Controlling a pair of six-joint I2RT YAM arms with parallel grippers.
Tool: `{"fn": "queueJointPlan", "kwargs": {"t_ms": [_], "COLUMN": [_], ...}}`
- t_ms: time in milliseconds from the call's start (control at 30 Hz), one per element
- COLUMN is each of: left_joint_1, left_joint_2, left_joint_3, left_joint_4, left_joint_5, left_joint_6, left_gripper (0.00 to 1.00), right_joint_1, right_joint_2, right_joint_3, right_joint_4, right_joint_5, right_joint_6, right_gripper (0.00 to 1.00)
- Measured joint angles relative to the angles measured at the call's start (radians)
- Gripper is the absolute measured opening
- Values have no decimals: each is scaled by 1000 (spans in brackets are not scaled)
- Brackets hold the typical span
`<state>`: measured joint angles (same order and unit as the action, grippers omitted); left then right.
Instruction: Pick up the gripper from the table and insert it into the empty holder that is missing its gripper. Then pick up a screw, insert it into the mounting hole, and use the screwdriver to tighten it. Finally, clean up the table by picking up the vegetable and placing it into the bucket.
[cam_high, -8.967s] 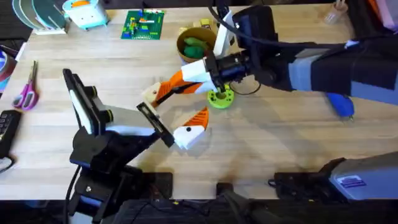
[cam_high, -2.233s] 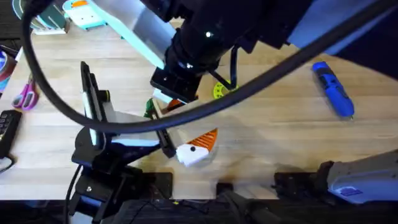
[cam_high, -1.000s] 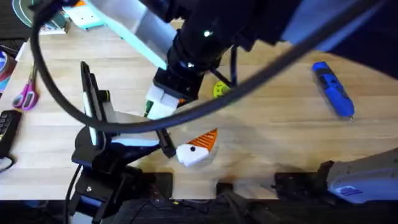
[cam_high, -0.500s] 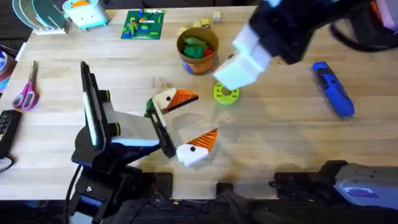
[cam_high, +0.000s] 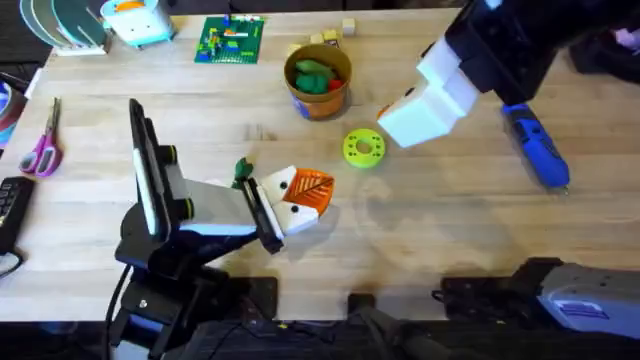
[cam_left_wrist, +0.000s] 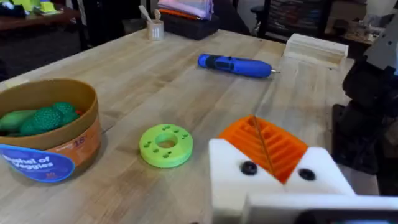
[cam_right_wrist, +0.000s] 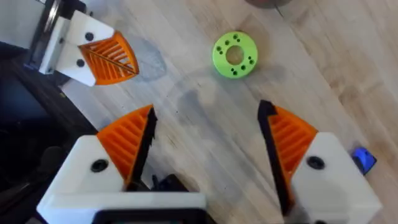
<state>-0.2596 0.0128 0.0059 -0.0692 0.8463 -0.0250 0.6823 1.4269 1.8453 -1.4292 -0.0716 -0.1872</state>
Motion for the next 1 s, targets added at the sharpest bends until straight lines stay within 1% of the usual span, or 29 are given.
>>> {"fn": "queueJointPlan", "kwargs": {"t_ms": [200,300,367,433,533,667,767,867,1000], "left_joint_1": [0,0,0,0,0,0,0,0,0], "left_joint_2": [0,0,0,0,0,0,0,0,0], "left_joint_3": [0,0,0,0,0,0,0,0,0], "left_joint_4": [0,0,0,0,0,0,0,0,0], "left_joint_5": [0,0,0,0,0,0,0,0,0], "left_joint_6": [0,0,0,0,0,0,0,0,0], "left_gripper": [12,11,11,11,11,11,11,11,11], "right_joint_1": [-1,-14,-40,-88,-201,-408,-571,-732,-916], "right_joint_2": [20,20,14,1,-44,-132,-169,-167,-136], "right_joint_3": [0,0,0,0,-19,-109,-187,-257,-337], "right_joint_4": [-6,-12,-33,-69,-99,-89,-61,-1,137], "right_joint_5": [0,0,-1,-2,-3,-3,0,26,65], "right_joint_6": [0,1,7,16,26,31,34,30,21], "right_gripper": [978,980,980,980,980,980,980,980,982]}}
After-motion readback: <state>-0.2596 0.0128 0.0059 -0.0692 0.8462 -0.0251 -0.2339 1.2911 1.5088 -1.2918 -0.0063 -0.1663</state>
